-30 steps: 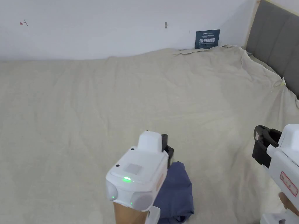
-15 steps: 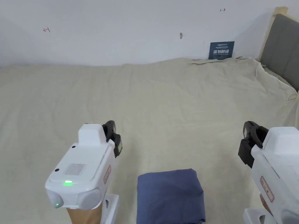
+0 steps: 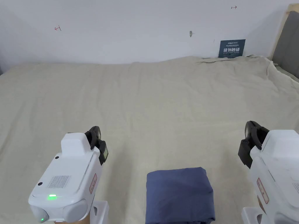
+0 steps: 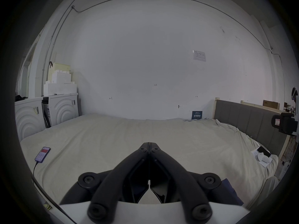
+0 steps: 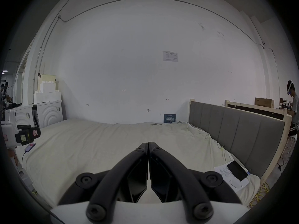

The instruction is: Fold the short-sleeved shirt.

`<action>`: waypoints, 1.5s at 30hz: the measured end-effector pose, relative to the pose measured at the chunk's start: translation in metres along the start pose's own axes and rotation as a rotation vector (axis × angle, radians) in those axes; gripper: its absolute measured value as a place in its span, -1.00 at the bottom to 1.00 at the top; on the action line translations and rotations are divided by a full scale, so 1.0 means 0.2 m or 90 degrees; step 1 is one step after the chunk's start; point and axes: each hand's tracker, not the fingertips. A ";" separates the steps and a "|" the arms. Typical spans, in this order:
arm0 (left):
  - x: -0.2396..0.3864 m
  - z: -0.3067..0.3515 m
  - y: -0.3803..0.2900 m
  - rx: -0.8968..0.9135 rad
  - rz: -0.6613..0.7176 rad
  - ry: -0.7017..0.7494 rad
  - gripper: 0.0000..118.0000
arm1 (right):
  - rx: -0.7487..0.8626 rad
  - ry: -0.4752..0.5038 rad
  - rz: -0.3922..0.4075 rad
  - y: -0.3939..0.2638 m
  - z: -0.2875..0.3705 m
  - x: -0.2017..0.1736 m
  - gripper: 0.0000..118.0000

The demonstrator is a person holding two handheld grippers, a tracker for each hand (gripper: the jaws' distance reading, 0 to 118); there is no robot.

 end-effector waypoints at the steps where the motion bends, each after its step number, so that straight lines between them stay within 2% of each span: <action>1: 0.00 0.00 -0.01 -0.002 -0.001 0.001 -1.00 | -0.001 0.000 0.000 -0.01 0.00 0.00 -1.00; 9: 0.00 -0.02 -0.09 -0.045 0.006 -0.011 -1.00 | -0.053 0.018 -0.020 -0.19 -0.11 -0.08 -1.00; 15: -0.02 -0.03 -0.17 -0.095 0.035 -0.030 -1.00 | -0.163 0.050 -0.030 -0.46 -0.21 -0.20 -1.00; 18: -0.03 -0.04 -0.21 -0.118 0.030 -0.034 -1.00 | -0.197 0.055 -0.013 -0.61 -0.25 -0.26 -1.00; 22: -0.03 -0.04 -0.27 -0.150 0.021 -0.045 -1.00 | -0.250 0.056 -0.018 -0.77 -0.28 -0.30 -1.00; 35: 0.02 -0.12 -0.42 -0.257 0.050 -0.103 -1.00 | -0.321 0.026 0.027 -1.13 -0.34 -0.32 -1.00; 39: 0.04 -0.20 -0.48 -0.347 0.105 -0.144 -1.00 | -0.310 0.027 -0.002 -1.14 -0.33 -0.28 -1.00; 41: 0.05 -0.24 -0.51 -0.373 0.143 -0.166 -1.00 | -0.312 0.028 0.009 -1.14 -0.33 -0.29 -1.00; 44: 0.06 -0.33 -0.56 -0.458 0.202 -0.217 -0.82 | -0.314 0.029 0.008 -1.13 -0.33 -0.29 -1.00; 45: 0.06 -0.36 -0.58 -0.486 0.224 -0.239 -0.60 | -0.315 0.030 0.007 -1.13 -0.33 -0.29 -1.00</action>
